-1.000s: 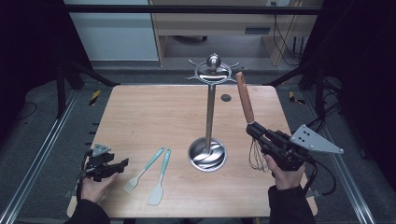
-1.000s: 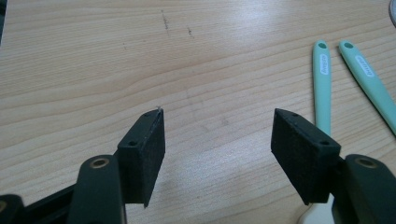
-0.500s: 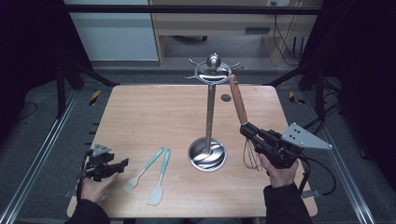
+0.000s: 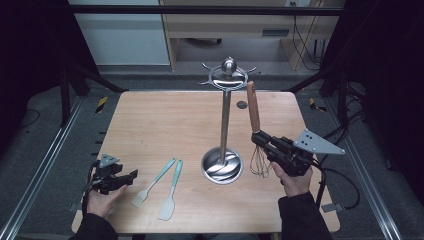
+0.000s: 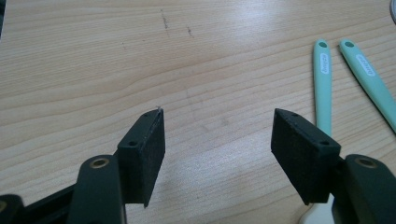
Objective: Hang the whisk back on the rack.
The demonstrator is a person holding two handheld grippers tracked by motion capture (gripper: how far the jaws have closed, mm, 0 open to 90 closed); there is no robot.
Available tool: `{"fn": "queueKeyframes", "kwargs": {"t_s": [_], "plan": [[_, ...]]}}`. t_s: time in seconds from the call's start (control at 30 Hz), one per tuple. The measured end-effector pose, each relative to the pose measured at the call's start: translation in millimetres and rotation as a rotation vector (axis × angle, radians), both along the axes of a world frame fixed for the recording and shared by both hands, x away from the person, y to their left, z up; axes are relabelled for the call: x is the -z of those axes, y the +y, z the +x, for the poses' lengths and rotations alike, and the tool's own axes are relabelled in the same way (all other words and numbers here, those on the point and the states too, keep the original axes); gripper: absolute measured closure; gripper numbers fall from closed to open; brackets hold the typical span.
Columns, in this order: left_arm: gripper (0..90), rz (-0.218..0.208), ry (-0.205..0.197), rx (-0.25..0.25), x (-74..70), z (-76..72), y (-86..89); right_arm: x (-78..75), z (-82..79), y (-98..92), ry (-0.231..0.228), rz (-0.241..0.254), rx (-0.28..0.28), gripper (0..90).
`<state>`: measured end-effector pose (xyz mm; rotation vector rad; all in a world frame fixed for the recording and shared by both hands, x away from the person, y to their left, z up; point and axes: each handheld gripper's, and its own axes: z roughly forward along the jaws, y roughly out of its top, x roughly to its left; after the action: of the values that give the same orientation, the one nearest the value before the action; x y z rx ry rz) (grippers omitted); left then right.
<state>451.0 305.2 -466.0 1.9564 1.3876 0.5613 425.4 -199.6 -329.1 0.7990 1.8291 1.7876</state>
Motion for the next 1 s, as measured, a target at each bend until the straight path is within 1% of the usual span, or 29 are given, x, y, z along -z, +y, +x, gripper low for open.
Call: {"fn": "queueKeyframes", "kwargs": {"t_s": [0.03, 0.2, 0.4, 0.53, 0.67, 0.73, 1.0], "plan": [[34.9, -0.001, 0.0, 0.0, 0.1, 0.0, -0.2, 1.3, 2.2, 1.7, 0.0, -0.007, -0.001, 80.6], [34.8, 0.005, 0.004, 0.004, -0.2, -0.2, -0.3, 2.7, 6.0, 5.7, 0.002, -0.01, -0.005, 80.6], [34.8, 0.003, 0.003, 0.002, 0.2, -0.2, -1.1, 4.0, 11.8, 9.7, 0.013, -0.008, -0.011, 80.5], [34.8, -0.001, 0.001, 0.002, 0.1, -0.3, -0.8, 5.0, 15.6, 12.9, 0.012, -0.012, -0.012, 80.4], [34.8, -0.002, 0.001, 0.0, 0.3, -0.2, -0.4, 5.3, 17.4, 14.1, 0.012, -0.011, -0.007, 80.2], [34.8, 0.005, 0.004, 0.004, -0.2, -0.3, -0.3, 5.3, 18.4, 14.3, 0.015, -0.014, -0.006, 80.1], [34.8, 0.0, 0.003, 0.001, 0.0, -0.2, -0.5, 4.6, 20.1, 15.2, 0.03, -0.013, 0.001, 78.6]]}}
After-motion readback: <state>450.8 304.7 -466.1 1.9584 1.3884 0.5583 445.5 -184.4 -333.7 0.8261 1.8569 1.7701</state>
